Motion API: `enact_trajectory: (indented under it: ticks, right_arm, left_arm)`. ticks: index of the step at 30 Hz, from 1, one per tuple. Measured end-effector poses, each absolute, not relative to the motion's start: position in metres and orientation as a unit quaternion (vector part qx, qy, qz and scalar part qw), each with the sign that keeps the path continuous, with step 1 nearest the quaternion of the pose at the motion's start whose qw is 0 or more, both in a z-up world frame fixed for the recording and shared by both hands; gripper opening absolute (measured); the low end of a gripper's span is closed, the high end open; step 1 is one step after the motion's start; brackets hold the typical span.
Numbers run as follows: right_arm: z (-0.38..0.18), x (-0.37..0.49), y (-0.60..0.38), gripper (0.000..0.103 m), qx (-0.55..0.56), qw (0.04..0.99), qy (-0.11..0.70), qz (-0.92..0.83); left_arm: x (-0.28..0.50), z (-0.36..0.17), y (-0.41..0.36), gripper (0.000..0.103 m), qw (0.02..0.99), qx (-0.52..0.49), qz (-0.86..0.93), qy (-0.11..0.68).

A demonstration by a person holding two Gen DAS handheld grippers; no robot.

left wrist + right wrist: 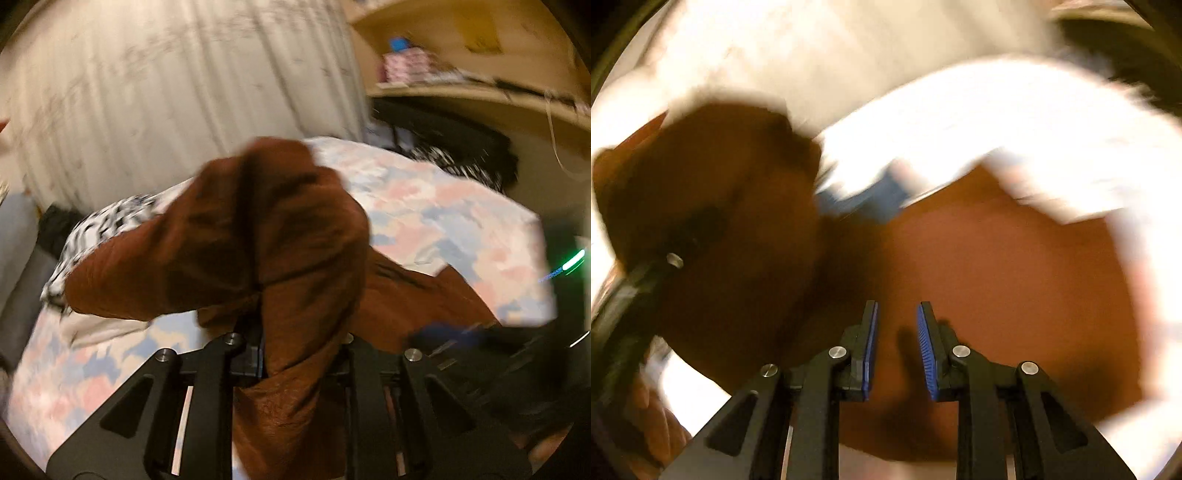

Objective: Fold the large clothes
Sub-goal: 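Fold the held end over the bundle with the left tool, release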

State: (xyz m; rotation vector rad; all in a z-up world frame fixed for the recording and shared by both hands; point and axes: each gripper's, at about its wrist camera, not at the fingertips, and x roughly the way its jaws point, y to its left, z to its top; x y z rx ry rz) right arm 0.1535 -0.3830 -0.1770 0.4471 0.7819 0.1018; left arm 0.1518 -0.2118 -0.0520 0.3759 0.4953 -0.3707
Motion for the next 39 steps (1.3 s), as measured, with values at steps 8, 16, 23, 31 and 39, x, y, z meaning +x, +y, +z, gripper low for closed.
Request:
enact_trajectory:
  ticks: [8, 16, 23, 31, 39]
  right_arm:
    - [-0.199, 0.088, -0.507, 0.022, 0.268, 0.893, 0.337, -0.131]
    - [-0.246, 0.094, -0.517, 0.022, 0.317, 0.87, 0.362, -0.107]
    - [-0.256, 0.095, -0.53, 0.022, 0.322, 0.871, 0.359, -0.097]
    - [-0.244, 0.089, -0.526, 0.027, 0.316, 0.875, 0.356, -0.087]
    - [-0.209, 0.067, -0.508, 0.041, 0.327, 0.881, 0.341, -0.035]
  left_arm:
    - [0.115, -0.155, -0.343, 0.014, 0.868, 0.343, -0.237, 0.269]
    - [0.105, -0.176, -0.351, 0.023, 0.853, 0.363, -0.243, 0.285]
    - [0.102, -0.159, -0.333, 0.05, 0.844, 0.32, -0.287, 0.321]
    - [0.079, -0.117, -0.296, 0.064, 0.84, 0.25, -0.338, 0.343]
    - [0.086, -0.058, -0.21, 0.062, 0.892, 0.13, -0.285, 0.327]
